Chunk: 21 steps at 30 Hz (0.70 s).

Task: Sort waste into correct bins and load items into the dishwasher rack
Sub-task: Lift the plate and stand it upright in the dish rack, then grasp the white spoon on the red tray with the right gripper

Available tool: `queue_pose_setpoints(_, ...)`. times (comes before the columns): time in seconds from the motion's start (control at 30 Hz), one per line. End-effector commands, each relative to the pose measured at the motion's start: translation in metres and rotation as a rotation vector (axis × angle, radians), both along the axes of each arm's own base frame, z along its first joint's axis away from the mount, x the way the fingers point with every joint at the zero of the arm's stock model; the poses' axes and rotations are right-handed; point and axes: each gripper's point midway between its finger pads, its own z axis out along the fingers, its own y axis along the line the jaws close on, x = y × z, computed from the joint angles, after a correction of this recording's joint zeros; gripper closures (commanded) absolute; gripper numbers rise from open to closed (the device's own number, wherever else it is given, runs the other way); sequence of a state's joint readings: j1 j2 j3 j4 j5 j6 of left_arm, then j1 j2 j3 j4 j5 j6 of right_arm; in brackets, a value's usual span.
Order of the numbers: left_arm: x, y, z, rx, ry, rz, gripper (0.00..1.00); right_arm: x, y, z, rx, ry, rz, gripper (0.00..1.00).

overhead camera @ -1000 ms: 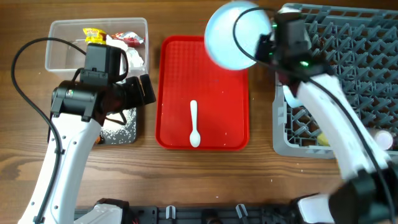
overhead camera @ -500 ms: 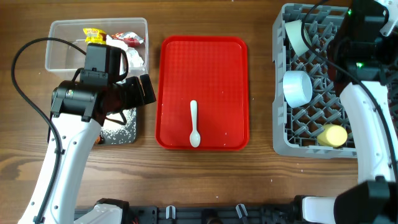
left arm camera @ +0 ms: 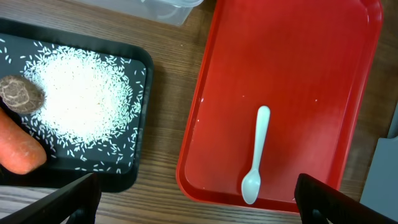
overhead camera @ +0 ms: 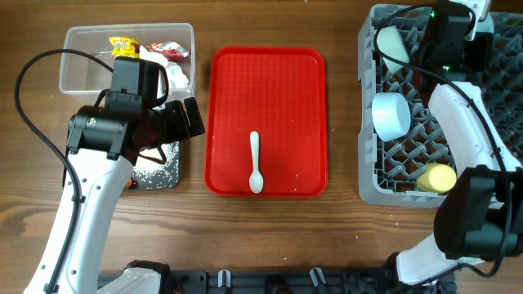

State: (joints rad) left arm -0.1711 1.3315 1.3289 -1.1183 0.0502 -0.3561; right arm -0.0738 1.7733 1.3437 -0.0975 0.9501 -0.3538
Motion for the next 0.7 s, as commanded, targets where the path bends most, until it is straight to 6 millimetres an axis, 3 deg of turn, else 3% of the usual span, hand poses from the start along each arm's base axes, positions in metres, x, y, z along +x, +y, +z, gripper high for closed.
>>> queue_pose_setpoints(0.0, 0.003, 0.000, 0.004, 0.010, -0.017, -0.007, 0.00, 0.013, 0.006, -0.015, 0.036, 0.021, 0.070, 0.96)
queue_pose_setpoints(0.07, 0.003, 0.000, 0.004, 0.010, -0.017, -0.007, 0.00, 0.020, 0.012, -0.019, 0.065, 0.017, 0.119, 0.94)
queue_pose_setpoints(0.1, 0.003, 0.000, 0.004, 0.010, -0.017, -0.007, 0.00, 0.024, 0.016, -0.021, 0.081, 0.016, 0.146, 0.74)
queue_pose_setpoints(0.13, 0.003, 0.000, 0.004, 0.010, -0.017, -0.007, 0.00, 0.025, 0.017, -0.021, 0.086, 0.014, 0.154, 0.61)
queue_pose_setpoints(0.17, 0.003, 0.000, 0.004, 0.010, -0.017, -0.007, 0.00, 0.024, 0.017, -0.021, 0.084, 0.015, 0.150, 0.29)
queue_pose_setpoints(0.23, 0.003, 0.000, 0.004, 0.010, -0.017, -0.007, 0.00, 0.022, 0.014, -0.019, 0.074, 0.011, 0.132, 0.07)
queue_pose_setpoints(0.27, 0.003, 0.000, 0.004, 0.010, -0.017, -0.007, 0.00, 0.020, 0.012, -0.016, 0.070, -0.009, 0.106, 0.00)
queue_pose_setpoints(0.3, 0.003, 0.000, 0.004, 0.010, -0.017, -0.007, 0.00, 0.016, 0.010, -0.009, 0.053, -0.037, 0.070, 0.00)
queue_pose_setpoints(0.4, 0.003, 0.000, 0.004, 0.010, -0.017, -0.007, 0.00, 0.009, 0.046, 0.048, 0.044, -0.232, 0.077, 0.00)
queue_pose_setpoints(0.43, 0.003, 0.000, 0.004, 0.010, -0.017, -0.007, 0.00, 0.006, 0.083, 0.067, 0.101, -0.291, 0.166, 0.00)
queue_pose_setpoints(0.47, 0.003, 0.000, 0.004, 0.010, -0.017, -0.007, 0.00, 0.007, 0.110, 0.068, 0.142, -0.264, 0.268, 0.00)
queue_pose_setpoints(0.5, 0.003, 0.000, 0.004, 0.010, -0.017, -0.007, 0.00, 0.005, 0.153, 0.063, 0.221, -0.202, 0.422, 0.00)
queue_pose_setpoints(0.57, 0.003, 0.000, 0.004, 0.010, -0.017, -0.007, 0.00, -0.017, 0.247, 0.028, 0.550, -0.092, 0.669, 0.00)
queue_pose_setpoints(0.63, 0.003, 0.000, 0.004, 0.010, -0.017, -0.007, 0.00, -0.073, 0.352, -0.038, 1.083, 0.177, 0.785, 0.00)
queue_pose_setpoints(0.67, 0.003, 0.000, 0.004, 0.010, -0.017, -0.007, 0.00, -0.087, 0.373, -0.052, 1.202, 0.249, 0.774, 0.00)
